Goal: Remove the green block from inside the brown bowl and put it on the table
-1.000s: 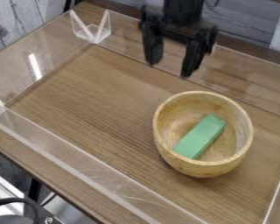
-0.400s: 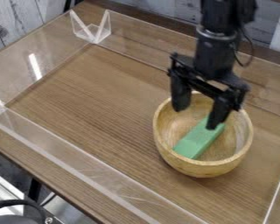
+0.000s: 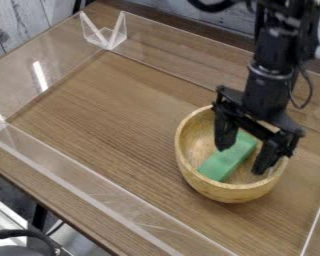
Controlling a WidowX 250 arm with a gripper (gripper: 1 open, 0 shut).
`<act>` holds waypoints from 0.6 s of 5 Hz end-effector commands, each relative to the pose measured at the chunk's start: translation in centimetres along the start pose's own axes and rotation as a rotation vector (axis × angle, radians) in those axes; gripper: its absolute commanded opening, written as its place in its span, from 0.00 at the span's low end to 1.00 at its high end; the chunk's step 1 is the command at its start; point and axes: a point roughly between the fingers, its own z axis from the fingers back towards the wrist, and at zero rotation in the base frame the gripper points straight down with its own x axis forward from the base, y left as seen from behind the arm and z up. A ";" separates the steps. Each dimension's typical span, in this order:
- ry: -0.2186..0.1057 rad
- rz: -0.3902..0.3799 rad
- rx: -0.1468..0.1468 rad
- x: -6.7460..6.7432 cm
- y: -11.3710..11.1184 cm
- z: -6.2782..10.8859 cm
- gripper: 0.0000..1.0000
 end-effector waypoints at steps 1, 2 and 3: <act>-0.089 -0.003 0.027 0.7 0.3 0.7 1.00; -0.121 0.002 0.029 0.8 0.6 1.3 1.00; -0.148 0.009 0.031 0.8 0.7 1.9 1.00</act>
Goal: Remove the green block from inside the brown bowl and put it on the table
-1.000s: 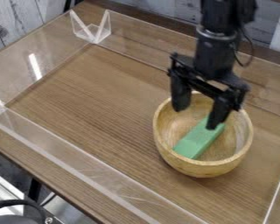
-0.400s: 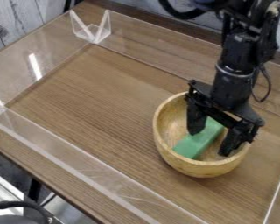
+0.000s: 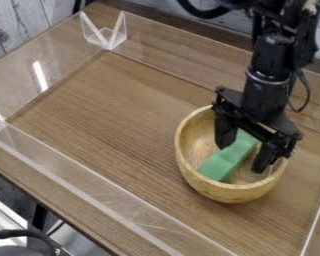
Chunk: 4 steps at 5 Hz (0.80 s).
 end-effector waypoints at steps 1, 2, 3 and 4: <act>-0.089 0.002 0.012 0.7 0.4 1.4 1.00; -0.101 0.005 0.017 0.8 0.5 1.3 1.00; -0.112 0.008 0.020 0.8 0.5 1.2 1.00; -0.121 0.011 0.023 0.9 0.6 1.1 1.00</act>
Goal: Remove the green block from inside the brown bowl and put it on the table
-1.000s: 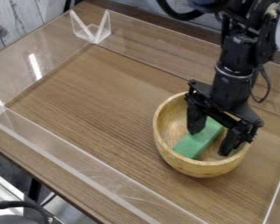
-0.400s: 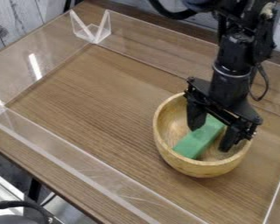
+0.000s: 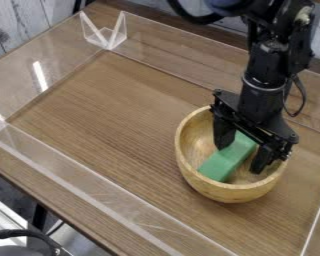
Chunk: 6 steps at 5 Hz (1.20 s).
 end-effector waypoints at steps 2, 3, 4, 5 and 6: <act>-0.088 0.010 0.007 0.8 0.3 1.9 1.00; -0.096 0.013 0.009 0.8 0.3 1.9 1.00; -0.107 0.016 0.009 0.8 0.3 2.2 1.00; -0.115 0.015 0.009 0.9 0.2 2.0 1.00; -0.115 0.013 0.009 0.9 0.1 1.7 1.00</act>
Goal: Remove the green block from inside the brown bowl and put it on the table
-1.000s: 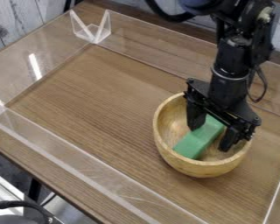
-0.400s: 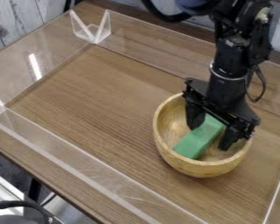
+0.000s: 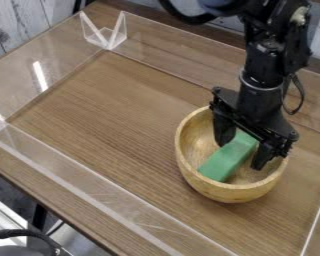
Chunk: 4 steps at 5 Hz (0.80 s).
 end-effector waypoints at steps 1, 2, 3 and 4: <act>-0.054 -0.005 -0.001 0.7 -0.1 1.1 1.00; -0.043 -0.007 -0.004 0.7 0.1 0.2 1.00; -0.032 -0.008 -0.004 0.7 0.4 -0.5 1.00; -0.026 -0.008 -0.005 0.7 0.7 -1.0 1.00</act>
